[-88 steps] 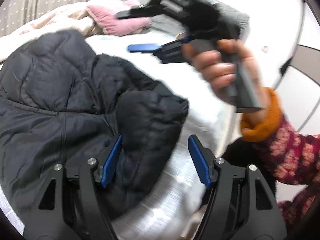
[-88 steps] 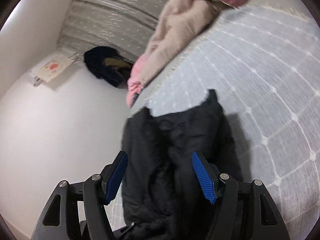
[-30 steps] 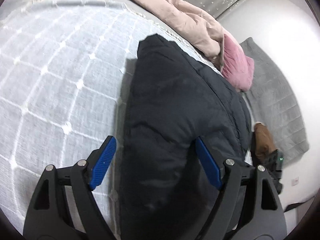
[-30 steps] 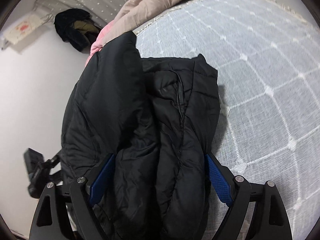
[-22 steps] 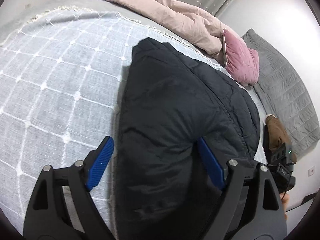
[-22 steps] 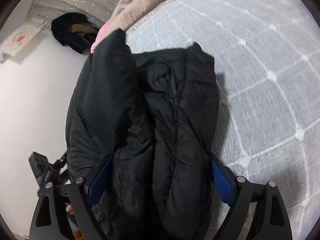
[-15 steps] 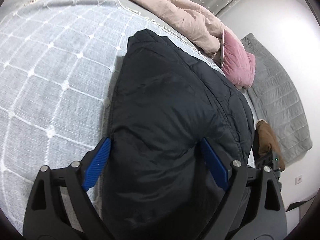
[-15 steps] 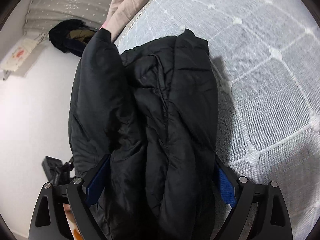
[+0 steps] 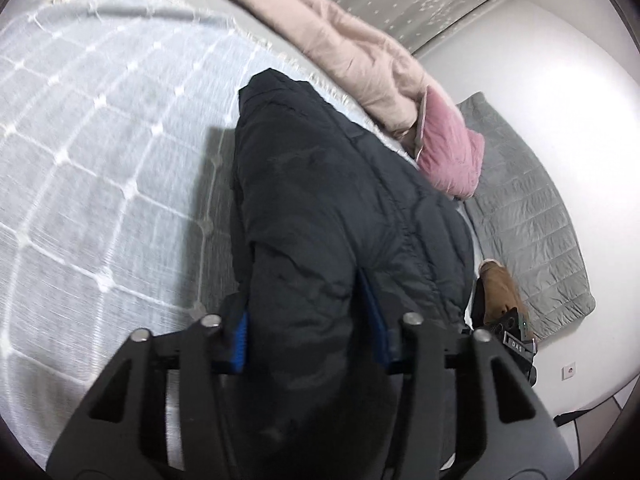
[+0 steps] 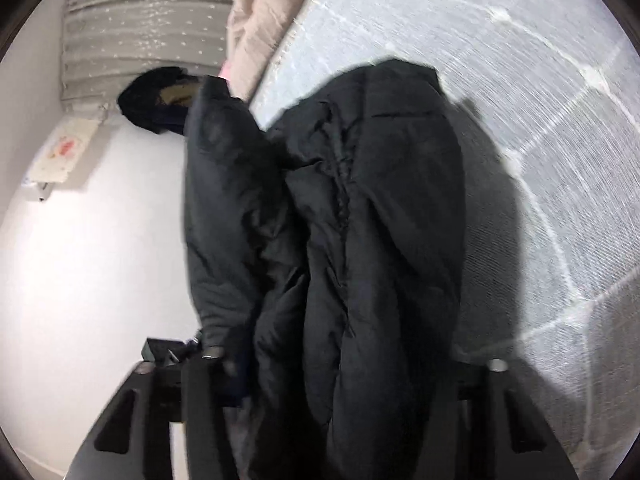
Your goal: Fold large clothes
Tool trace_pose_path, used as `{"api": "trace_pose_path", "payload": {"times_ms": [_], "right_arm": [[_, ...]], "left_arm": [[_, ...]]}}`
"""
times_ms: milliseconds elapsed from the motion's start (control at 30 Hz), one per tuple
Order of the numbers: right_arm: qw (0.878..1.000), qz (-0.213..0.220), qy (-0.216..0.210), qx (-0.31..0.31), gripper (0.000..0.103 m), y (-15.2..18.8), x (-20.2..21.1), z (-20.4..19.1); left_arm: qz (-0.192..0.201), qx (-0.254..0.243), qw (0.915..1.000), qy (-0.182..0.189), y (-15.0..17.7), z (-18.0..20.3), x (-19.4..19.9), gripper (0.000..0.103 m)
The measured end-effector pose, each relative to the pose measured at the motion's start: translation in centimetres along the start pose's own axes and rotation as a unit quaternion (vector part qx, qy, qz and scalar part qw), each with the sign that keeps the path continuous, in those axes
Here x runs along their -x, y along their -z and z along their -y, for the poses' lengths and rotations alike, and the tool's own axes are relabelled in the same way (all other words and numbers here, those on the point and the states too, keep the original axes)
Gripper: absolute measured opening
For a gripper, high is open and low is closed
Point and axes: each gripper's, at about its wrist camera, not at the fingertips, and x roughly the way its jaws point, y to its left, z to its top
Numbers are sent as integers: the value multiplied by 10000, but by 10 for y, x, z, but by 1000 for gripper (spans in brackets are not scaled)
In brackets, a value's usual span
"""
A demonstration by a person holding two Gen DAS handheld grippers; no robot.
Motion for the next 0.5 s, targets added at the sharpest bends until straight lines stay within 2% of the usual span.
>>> {"api": "trace_pose_path", "payload": {"times_ms": [100,300,500], "right_arm": [[9993,51,-174,316,33,7,-1,-17],[9912,-77,-496,1225,32,25,-30,-69],[9741,-419,-885,2038,32,39,-91,-124]], "left_arm": [[117,-19,9999,7,-2,-9,17,40],[448,136,9989,-41,-8,-43,67,36],[1177,327,9918,-389,-12,-87,135,36]]}}
